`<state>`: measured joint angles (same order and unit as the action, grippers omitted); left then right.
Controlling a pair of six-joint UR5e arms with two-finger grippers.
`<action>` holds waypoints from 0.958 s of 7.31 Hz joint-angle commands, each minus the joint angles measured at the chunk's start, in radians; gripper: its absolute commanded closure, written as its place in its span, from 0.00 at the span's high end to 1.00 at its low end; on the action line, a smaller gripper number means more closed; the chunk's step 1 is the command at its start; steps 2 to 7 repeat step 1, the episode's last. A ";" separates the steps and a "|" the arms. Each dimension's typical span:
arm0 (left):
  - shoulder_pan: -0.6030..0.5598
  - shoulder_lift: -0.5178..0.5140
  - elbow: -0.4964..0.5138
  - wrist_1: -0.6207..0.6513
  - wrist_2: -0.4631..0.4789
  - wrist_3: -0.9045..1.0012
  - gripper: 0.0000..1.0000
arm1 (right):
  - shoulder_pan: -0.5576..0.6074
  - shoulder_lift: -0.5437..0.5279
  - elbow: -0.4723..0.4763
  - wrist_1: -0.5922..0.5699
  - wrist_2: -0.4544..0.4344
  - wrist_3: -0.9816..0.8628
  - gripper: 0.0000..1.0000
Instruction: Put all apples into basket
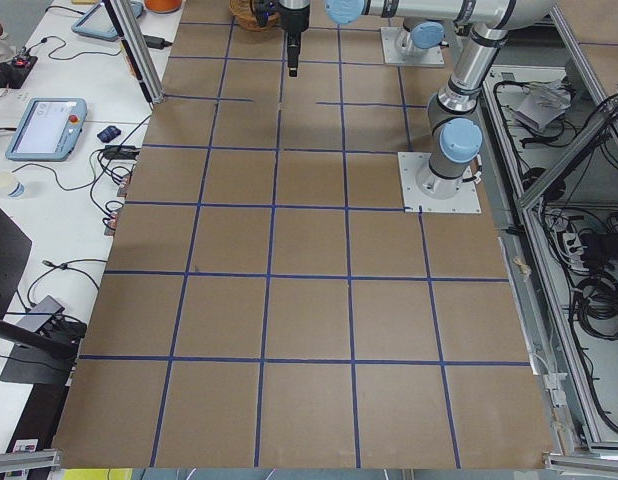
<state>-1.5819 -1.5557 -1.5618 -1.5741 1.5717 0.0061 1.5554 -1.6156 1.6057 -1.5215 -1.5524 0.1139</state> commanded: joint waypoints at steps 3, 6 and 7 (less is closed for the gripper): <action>0.003 0.002 0.002 0.000 -0.001 0.003 1.00 | 0.000 0.000 0.009 0.003 0.003 0.001 1.00; 0.003 0.002 0.002 0.000 -0.001 0.003 1.00 | 0.000 0.000 0.009 0.003 0.003 0.001 1.00; 0.003 0.002 0.002 0.000 -0.001 0.003 1.00 | 0.000 0.000 0.009 0.003 0.003 0.001 1.00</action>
